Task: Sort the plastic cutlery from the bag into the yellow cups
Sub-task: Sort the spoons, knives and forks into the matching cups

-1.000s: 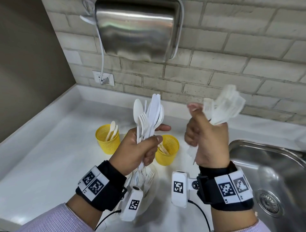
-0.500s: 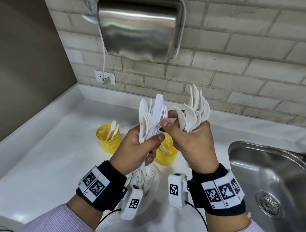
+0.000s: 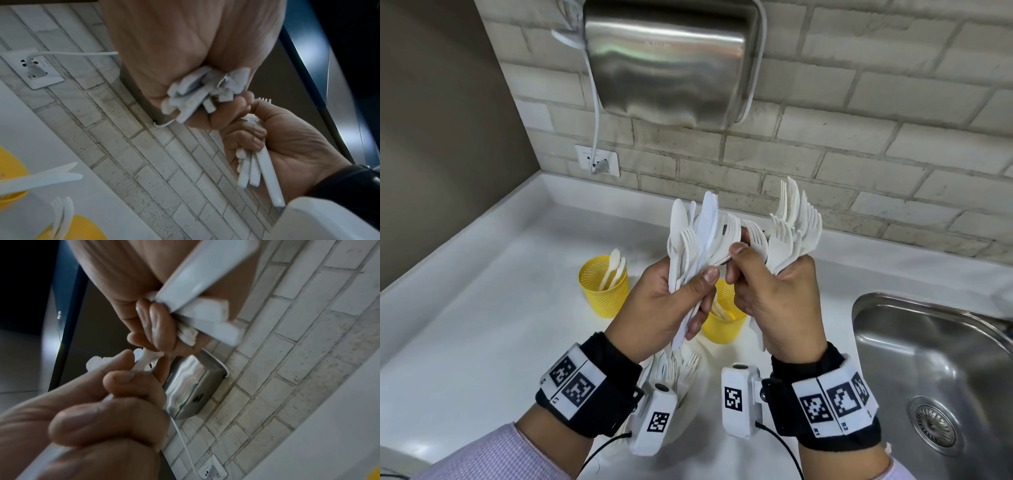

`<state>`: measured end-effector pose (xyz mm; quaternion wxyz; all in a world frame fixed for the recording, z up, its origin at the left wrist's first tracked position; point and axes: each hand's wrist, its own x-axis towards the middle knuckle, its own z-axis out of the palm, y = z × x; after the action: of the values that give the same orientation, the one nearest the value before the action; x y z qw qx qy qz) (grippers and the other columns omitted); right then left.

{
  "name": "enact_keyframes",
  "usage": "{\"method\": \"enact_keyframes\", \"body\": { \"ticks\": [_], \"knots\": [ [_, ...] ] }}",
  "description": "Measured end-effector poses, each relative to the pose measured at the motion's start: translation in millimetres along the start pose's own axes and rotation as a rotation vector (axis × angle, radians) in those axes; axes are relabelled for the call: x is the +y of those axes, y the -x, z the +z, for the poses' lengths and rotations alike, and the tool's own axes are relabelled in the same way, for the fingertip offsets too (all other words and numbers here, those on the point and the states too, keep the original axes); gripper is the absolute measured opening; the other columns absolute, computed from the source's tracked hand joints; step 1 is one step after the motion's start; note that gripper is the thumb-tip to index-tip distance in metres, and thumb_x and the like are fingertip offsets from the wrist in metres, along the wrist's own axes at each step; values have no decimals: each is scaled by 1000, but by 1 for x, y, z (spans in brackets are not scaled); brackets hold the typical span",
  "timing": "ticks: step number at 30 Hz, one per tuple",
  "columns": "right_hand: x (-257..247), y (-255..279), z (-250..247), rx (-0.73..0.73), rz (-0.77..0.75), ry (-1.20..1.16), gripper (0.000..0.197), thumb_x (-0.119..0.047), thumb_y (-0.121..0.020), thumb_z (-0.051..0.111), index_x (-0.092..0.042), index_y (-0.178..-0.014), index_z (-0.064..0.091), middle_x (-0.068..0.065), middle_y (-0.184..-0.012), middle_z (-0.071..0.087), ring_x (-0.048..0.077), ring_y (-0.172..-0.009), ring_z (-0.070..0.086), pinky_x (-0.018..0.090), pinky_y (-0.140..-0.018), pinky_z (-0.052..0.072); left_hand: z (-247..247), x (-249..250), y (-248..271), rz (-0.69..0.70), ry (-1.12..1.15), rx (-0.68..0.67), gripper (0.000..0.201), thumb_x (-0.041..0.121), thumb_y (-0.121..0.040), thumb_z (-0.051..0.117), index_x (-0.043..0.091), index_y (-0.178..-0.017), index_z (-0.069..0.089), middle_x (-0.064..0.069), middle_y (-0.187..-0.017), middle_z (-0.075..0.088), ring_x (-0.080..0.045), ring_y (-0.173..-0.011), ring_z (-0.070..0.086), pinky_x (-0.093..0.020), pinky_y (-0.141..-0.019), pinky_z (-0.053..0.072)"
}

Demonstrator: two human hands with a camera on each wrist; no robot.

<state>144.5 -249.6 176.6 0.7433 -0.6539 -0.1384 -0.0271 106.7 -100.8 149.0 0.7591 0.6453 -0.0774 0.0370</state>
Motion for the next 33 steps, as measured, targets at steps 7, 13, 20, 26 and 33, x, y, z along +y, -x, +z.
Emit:
{"method": "enact_keyframes", "body": {
  "ticks": [7, 13, 20, 26, 33],
  "knots": [
    [2, 0, -1, 176, -91, 127, 41, -1, -86, 59, -10, -47, 52, -7, -40, 47, 12, -40, 45, 22, -52, 37, 1, 2, 0, -19, -39, 28, 23, 27, -100, 58, 8, -87, 62, -11, -71, 62, -23, -47, 51, -28, -47, 42],
    [5, -2, 2, 272, -84, 48, 39, -2, -85, 57, -4, -48, 44, -1, -43, 44, 16, -39, 40, 26, -50, 35, 1, 3, 1, -50, -72, 73, 24, 30, -97, 61, 7, -102, 64, -9, -74, 67, -26, -46, 50, -28, -47, 42],
    [9, 3, 9, 124, 107, -287, 21, -22, -87, 80, -14, -73, 66, 5, -49, 44, 17, -37, 33, 27, -46, 30, 4, 6, 4, -48, -74, 85, 26, 30, -95, 62, 5, -101, 66, -10, -74, 68, -25, -45, 50, -30, -48, 41],
    [1, -1, 11, 226, 187, -409, 22, -20, -94, 71, -11, -74, 71, 6, -44, 37, 20, -39, 33, 32, -45, 34, 5, 8, 5, -61, -111, 28, 31, 28, -101, 58, -2, -100, 65, -15, -84, 75, -27, -47, 56, -31, -45, 44],
    [-4, -13, -4, 447, 166, -601, 23, -21, -103, 57, -13, -81, 56, 1, -67, 56, 18, -55, 56, 29, -55, 43, 4, 10, 4, -50, -118, -9, 25, 18, -104, 54, -7, -102, 57, -12, -84, 75, -22, -40, 48, -27, -43, 39]
  ]
}}
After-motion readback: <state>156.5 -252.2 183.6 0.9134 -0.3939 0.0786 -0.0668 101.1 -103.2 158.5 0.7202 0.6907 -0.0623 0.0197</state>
